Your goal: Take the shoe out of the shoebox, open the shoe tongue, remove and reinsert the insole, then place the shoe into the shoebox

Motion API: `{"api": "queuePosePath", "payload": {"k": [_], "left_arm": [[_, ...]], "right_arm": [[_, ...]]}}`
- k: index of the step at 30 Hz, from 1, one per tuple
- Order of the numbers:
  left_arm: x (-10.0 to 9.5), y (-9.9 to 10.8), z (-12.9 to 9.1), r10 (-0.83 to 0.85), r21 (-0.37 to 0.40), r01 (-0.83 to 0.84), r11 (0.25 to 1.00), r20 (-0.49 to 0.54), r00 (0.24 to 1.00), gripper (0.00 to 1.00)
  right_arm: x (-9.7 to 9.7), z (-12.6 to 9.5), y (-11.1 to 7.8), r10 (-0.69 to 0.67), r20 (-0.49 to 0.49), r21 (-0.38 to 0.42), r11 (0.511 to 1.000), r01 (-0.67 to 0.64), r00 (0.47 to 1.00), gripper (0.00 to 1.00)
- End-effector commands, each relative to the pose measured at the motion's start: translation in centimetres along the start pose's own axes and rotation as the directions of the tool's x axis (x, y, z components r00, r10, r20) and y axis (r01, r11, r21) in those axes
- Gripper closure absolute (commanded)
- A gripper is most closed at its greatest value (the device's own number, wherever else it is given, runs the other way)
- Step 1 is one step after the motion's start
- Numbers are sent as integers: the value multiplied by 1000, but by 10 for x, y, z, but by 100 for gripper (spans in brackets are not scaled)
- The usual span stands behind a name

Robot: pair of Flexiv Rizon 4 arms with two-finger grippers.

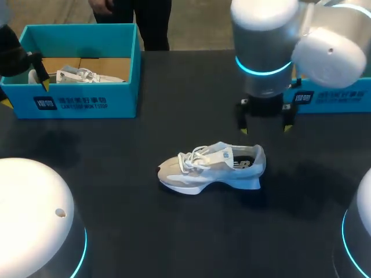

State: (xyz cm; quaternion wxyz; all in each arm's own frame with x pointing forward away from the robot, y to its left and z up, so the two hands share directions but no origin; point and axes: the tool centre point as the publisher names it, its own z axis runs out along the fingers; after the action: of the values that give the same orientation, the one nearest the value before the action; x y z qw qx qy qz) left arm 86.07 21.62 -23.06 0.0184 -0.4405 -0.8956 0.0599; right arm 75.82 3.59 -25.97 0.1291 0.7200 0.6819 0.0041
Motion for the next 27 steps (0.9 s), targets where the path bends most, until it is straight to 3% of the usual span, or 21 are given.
{"api": "queuePosePath", "payload": {"k": [1,8,13,21,27], "left_arm": [[1,-1,0,1,-2,-1,1000,1,1000,0],[1,-1,0,1,-2,-1,1000,1,1000,0],[1,-1,0,1,-2,-1,1000,1,1000,0],[1,-1,0,1,-2,-1,1000,1,1000,0],[1,-1,0,1,-2,-1,1000,1,1000,0]], "right_arm": [[-23,-19,1,-56,-106,-43,998,52,993,0],[-37,-39,21,-178,-213,-107,982,158,961,0],[-46,-46,36,-336,-247,-181,938,297,909,0],[-56,-62,63,-676,-197,-347,726,594,710,0],[-73,-65,86,-842,-135,-439,524,730,523,0]]}}
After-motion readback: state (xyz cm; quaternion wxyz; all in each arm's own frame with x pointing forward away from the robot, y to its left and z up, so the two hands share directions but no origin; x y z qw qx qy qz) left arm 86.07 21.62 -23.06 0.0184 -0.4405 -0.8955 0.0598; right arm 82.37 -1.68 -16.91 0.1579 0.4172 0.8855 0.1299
